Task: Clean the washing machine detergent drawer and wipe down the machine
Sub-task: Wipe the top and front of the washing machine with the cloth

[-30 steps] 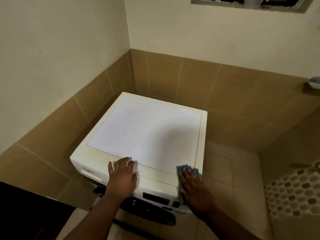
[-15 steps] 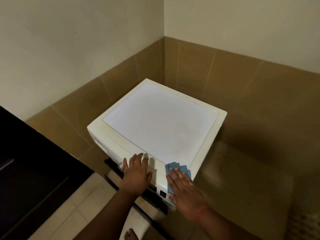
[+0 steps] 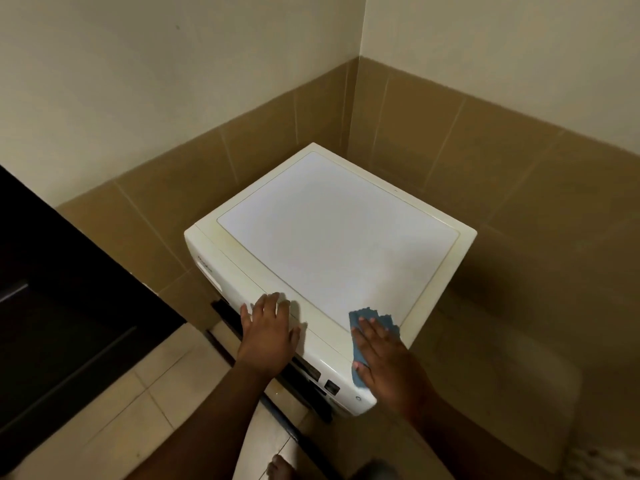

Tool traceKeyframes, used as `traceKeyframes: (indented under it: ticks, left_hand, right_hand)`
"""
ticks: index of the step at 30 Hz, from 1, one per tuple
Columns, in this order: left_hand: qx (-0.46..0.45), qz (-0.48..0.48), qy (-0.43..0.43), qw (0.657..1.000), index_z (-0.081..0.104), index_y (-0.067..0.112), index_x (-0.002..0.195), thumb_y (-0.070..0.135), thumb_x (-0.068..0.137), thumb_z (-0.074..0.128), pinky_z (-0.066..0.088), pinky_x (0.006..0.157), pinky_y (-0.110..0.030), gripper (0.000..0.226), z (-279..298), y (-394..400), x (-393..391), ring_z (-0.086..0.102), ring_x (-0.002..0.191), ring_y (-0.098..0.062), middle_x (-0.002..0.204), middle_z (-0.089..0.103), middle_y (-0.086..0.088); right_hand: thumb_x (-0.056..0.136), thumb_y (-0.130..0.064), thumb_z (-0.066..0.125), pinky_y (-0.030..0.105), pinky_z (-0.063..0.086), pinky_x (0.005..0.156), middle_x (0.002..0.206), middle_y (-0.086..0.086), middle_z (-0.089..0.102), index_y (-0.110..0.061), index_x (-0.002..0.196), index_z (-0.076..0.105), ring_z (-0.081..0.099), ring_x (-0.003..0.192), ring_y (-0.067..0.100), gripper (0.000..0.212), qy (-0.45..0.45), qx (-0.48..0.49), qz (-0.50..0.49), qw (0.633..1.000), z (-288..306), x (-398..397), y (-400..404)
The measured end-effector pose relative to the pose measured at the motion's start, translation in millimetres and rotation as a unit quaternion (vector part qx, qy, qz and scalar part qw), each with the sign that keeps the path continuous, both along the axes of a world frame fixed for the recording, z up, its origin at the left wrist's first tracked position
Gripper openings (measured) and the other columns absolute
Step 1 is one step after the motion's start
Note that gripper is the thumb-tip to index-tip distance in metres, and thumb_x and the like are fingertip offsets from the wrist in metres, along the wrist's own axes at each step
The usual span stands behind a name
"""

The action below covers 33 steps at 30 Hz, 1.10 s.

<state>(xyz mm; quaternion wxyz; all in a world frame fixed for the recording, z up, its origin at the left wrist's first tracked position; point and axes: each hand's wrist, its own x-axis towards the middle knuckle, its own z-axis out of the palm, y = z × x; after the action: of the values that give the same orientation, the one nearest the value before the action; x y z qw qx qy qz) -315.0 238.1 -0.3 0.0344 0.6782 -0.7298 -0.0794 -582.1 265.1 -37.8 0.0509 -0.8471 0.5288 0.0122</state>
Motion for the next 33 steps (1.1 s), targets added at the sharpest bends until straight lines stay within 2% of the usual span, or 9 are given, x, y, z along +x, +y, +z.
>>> traceKeyframes:
  ticks: [3,8,12,15,17,22,26,31,33]
  left_hand:
    - [-0.006,-0.015,0.007,1.0,0.041,0.013,0.141,0.047,0.093,0.042,0.015,0.114,-0.063,0.058,4,-6,-8,0.03,0.141,-0.032,0.149,0.038,-0.011]
    - [-0.014,0.008,0.013,1.0,0.038,0.014,0.142,0.061,0.093,0.021,0.014,0.113,-0.063,0.07,-1,-14,-11,0.028,0.143,-0.035,0.152,0.036,-0.013]
    - [0.007,0.043,0.0,0.999,0.02,0.021,0.151,0.068,0.092,0.005,0.001,0.116,-0.061,0.077,-13,-17,-20,0.007,0.149,-0.034,0.162,0.014,-0.01]
    - [0.012,0.088,-0.001,0.996,0.015,0.023,0.153,0.069,0.092,0.006,0.002,0.116,-0.062,0.076,-20,-17,-32,0.003,0.15,-0.034,0.163,0.009,-0.011]
    - [0.019,0.128,0.004,0.992,0.015,0.022,0.153,0.069,0.092,0.007,0.002,0.116,-0.062,0.078,-23,-17,-43,0.003,0.149,-0.034,0.163,0.009,-0.011]
    - [0.023,0.202,0.001,0.979,0.006,0.023,0.155,0.067,0.094,0.015,-0.007,0.116,-0.059,0.076,-15,-21,-78,-0.008,0.15,-0.03,0.163,-0.001,-0.009]
    - [0.023,0.233,-0.002,0.972,0.002,0.024,0.155,0.068,0.094,0.014,-0.013,0.115,-0.056,0.076,-4,-26,-106,-0.013,0.149,-0.028,0.164,-0.004,-0.007]
    - [0.046,0.257,-0.021,0.965,-0.002,0.026,0.155,0.069,0.093,0.012,-0.014,0.115,-0.056,0.076,-6,-24,-130,-0.017,0.148,-0.025,0.163,-0.008,-0.005]
    - [0.049,0.261,-0.027,0.964,0.001,0.025,0.155,0.069,0.092,0.009,-0.011,0.116,-0.057,0.077,-7,-24,-139,-0.014,0.149,-0.026,0.164,-0.005,-0.005]
  right_hand:
    - [0.097,-0.049,0.033,0.045,0.031,0.115,0.159,0.005,0.024,-0.017,0.153,0.025,0.024,0.146,0.026,0.065,-0.003,0.025,-0.05,0.998,5,12,0]
    - [0.098,-0.052,0.033,0.038,0.012,0.117,0.163,-0.002,0.011,-0.024,0.154,0.021,0.012,0.149,0.019,0.064,-0.005,0.024,0.072,0.997,4,-6,13]
    - [0.099,-0.049,0.029,0.043,0.015,0.12,0.162,-0.001,0.004,-0.021,0.155,0.015,0.005,0.15,0.021,0.064,-0.014,0.027,-0.012,0.999,1,1,-39]
    - [0.101,-0.048,0.025,0.041,0.004,0.117,0.163,-0.002,-0.004,-0.022,0.156,0.011,-0.004,0.15,0.019,0.063,-0.017,0.043,0.078,0.996,-1,-1,-40]
    - [0.101,-0.049,0.026,0.039,0.007,0.116,0.163,-0.003,0.002,-0.023,0.155,0.016,0.004,0.15,0.018,0.061,0.0,0.029,0.17,0.985,-1,-24,-55]
    - [0.097,-0.045,0.035,0.043,0.011,0.114,0.161,0.006,0.017,-0.016,0.152,0.028,0.017,0.148,0.027,0.063,-0.009,0.023,0.139,0.99,1,-49,-87]
    - [0.097,-0.049,0.035,0.038,0.011,0.114,0.161,0.001,0.016,-0.022,0.152,0.028,0.017,0.148,0.021,0.062,-0.004,0.011,0.294,0.956,0,-76,-87]
    - [0.092,-0.04,0.035,0.045,0.016,0.113,0.159,0.01,0.025,-0.012,0.149,0.036,0.024,0.146,0.029,0.064,-0.017,0.025,0.17,0.985,1,-84,-118]
    - [0.089,-0.038,0.038,0.046,0.017,0.113,0.157,0.011,0.03,-0.011,0.147,0.039,0.025,0.145,0.029,0.063,-0.033,0.048,0.211,0.976,0,-83,-100]
